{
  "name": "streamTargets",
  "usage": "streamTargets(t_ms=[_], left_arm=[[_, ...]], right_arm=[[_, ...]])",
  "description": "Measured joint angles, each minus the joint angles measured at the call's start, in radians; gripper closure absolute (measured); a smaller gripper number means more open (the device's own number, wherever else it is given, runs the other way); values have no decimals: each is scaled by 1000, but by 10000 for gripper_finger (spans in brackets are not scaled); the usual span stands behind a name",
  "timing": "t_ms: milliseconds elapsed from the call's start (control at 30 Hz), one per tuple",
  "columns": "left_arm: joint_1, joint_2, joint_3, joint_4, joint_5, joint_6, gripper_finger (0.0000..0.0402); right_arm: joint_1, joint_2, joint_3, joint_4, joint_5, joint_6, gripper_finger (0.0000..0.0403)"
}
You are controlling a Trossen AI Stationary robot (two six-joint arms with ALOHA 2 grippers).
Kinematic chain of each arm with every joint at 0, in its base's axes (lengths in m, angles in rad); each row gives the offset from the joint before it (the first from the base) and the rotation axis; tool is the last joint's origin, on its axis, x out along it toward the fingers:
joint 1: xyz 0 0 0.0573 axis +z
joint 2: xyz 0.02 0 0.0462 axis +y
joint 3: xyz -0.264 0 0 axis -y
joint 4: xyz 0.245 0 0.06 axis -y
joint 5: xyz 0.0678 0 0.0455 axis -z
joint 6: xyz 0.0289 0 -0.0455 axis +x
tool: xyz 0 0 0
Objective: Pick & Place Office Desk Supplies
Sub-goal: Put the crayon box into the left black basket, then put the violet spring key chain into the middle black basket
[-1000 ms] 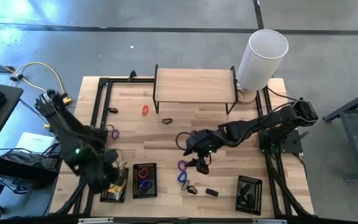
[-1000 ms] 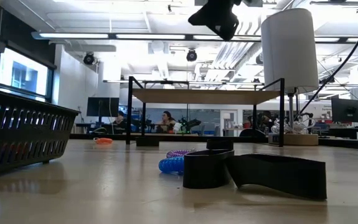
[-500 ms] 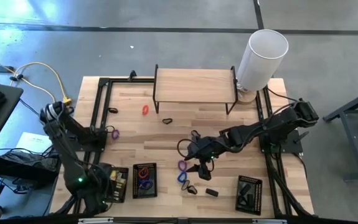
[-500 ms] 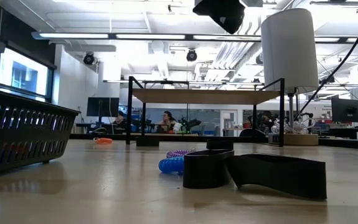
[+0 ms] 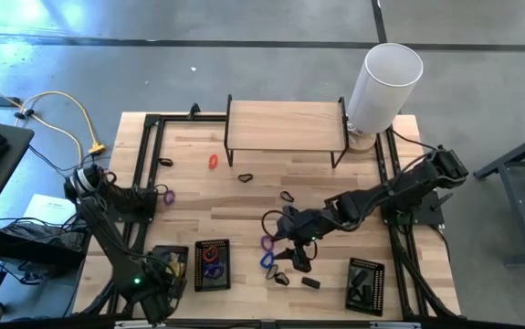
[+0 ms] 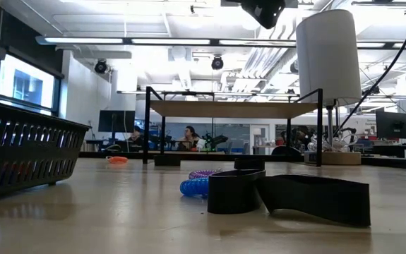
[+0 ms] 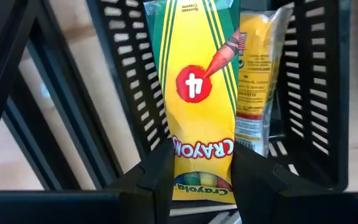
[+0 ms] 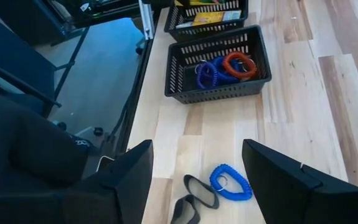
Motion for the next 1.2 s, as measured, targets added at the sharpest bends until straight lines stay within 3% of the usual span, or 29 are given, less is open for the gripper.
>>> streamTargets(t_ms=[567, 700, 1033, 1200], left_arm=[[59, 45, -1, 7, 0, 202, 276], [58, 45, -1, 10, -20, 178, 273], [58, 45, -1, 22, -5, 199, 198], [55, -12, -1, -79, 41, 249, 182]], right_arm=[[38, 0, 0, 0, 41, 4, 168], [40, 0, 0, -1, 41, 3, 168], [41, 0, 0, -1, 41, 3, 168], [40, 0, 0, -1, 41, 2, 168]])
